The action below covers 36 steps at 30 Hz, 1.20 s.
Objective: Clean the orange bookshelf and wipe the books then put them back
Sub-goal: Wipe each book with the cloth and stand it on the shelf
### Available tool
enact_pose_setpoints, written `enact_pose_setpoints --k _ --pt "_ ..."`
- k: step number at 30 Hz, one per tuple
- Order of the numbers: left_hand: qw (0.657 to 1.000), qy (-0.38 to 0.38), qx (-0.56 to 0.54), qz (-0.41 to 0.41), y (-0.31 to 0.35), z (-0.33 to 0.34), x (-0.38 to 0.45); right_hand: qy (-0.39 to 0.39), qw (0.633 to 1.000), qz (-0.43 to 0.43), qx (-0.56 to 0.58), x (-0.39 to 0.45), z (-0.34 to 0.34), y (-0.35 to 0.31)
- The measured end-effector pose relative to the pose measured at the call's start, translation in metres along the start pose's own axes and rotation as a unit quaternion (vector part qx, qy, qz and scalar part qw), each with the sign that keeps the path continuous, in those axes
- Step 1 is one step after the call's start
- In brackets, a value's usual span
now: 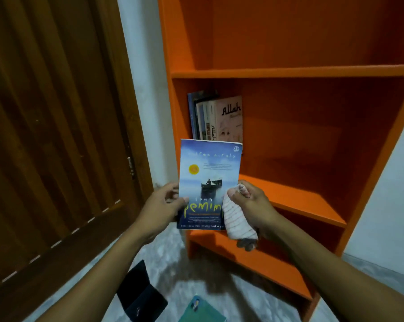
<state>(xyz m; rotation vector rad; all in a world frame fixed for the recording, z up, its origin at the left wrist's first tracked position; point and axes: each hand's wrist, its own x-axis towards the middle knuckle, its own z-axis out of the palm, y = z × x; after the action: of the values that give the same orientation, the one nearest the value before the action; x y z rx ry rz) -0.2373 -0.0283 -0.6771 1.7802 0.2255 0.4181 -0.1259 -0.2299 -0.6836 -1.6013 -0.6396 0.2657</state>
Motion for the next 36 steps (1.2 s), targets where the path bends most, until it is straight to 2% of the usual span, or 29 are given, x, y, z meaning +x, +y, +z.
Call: enact_pose_setpoints --k 4,8,12,14,22,31,36 --pt "1.000 0.013 0.017 -0.003 0.016 0.009 0.042 0.041 0.999 -0.017 -0.012 0.032 -0.026 -0.025" --pt "0.998 0.042 0.030 0.029 0.020 0.035 0.095 0.138 0.990 -0.034 -0.005 0.059 -0.045 -0.041" --pt "0.992 0.084 0.057 0.077 0.021 0.075 0.144 0.188 0.981 -0.011 -0.036 0.076 -0.066 -0.042" --pt "0.988 0.109 0.063 0.089 0.024 0.094 0.165 0.188 0.981 0.001 -0.040 0.080 -0.075 -0.040" --pt "0.957 0.232 0.172 0.035 0.004 0.145 0.219 0.190 0.980 0.037 -0.039 0.091 -0.095 -0.017" --pt "0.936 0.277 0.214 -0.046 -0.008 0.159 0.225 0.170 0.985 0.031 -0.029 0.091 -0.098 -0.011" --pt "0.938 0.259 0.230 -0.023 -0.010 0.145 0.217 0.172 0.984 0.049 0.001 0.082 -0.097 -0.015"
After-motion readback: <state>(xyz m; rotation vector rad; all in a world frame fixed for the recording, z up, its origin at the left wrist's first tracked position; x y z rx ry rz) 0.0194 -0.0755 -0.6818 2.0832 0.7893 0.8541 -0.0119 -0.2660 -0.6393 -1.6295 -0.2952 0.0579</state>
